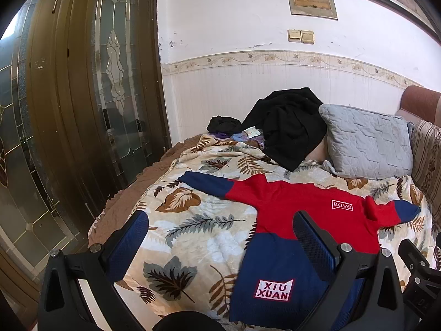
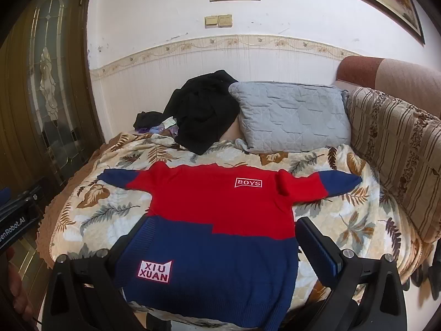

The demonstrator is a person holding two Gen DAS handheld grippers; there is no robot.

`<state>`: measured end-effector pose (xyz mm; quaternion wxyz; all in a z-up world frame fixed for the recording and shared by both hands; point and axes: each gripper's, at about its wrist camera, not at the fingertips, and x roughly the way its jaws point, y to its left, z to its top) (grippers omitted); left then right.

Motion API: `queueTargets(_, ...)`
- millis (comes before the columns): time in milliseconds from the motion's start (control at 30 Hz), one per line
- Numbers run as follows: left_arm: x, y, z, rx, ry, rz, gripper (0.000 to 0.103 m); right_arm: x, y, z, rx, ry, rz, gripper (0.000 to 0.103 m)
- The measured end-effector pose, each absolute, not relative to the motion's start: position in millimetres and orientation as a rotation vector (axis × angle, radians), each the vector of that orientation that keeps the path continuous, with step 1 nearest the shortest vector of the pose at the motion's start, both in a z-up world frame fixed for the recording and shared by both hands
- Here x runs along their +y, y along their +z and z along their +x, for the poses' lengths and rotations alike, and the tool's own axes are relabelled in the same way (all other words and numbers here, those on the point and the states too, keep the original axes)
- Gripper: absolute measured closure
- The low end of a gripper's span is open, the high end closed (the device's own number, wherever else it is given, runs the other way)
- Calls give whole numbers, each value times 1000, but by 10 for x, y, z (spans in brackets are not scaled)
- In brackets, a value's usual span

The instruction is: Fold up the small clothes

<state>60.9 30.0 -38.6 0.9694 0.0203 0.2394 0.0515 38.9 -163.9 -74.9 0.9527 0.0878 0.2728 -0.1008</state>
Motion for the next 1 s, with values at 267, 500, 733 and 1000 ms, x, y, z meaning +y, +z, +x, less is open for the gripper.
queueTargets(267,316,-395,603,487,101,37,0,-1640,-753,399,554,-203,176,0)
queueTargets(500,325,-414,656,496,99,45,0,-1633,-758,464,564,-201,175,0)
queueTargets(733,299,-434,727,509,99,55,0,-1644,-781,552,575,-197,175,0)
queueTargets(1000,199,-466,841,527,102,71,0,-1680,-835,656,588,-196,180,0)
